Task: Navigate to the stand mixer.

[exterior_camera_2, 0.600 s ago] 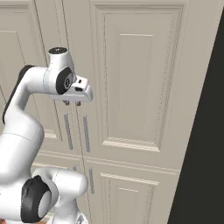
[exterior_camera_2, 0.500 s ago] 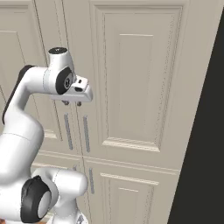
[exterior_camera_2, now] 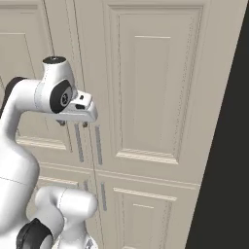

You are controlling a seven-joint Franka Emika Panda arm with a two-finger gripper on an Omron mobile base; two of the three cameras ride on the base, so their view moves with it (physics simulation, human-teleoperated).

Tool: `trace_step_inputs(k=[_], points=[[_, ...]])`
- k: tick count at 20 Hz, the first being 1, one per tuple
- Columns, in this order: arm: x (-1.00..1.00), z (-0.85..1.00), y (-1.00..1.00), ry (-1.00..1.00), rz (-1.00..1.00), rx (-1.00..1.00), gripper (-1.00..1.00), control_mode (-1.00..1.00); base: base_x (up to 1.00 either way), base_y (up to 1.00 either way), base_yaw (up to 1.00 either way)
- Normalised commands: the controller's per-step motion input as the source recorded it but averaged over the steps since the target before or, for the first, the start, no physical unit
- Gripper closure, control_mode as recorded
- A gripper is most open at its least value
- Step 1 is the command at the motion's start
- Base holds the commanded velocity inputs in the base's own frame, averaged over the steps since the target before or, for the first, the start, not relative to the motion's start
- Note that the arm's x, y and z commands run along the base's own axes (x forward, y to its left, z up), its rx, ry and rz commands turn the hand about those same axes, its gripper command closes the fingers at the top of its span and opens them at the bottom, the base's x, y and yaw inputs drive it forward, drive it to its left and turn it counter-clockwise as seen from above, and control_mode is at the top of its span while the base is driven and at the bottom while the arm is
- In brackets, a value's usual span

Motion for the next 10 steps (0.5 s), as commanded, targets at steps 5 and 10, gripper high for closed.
trace_step_inputs(k=[5, 10], points=[[0.0, 0.0, 0.0, 0.0, 0.0, 0.0, -1.0, 1.0, -0.83, 0.05, 0.27], [0.0, 0.0, 0.0, 0.0, 0.0, 0.0, -1.0, 1.0, -0.28, 0.24, 0.75]])
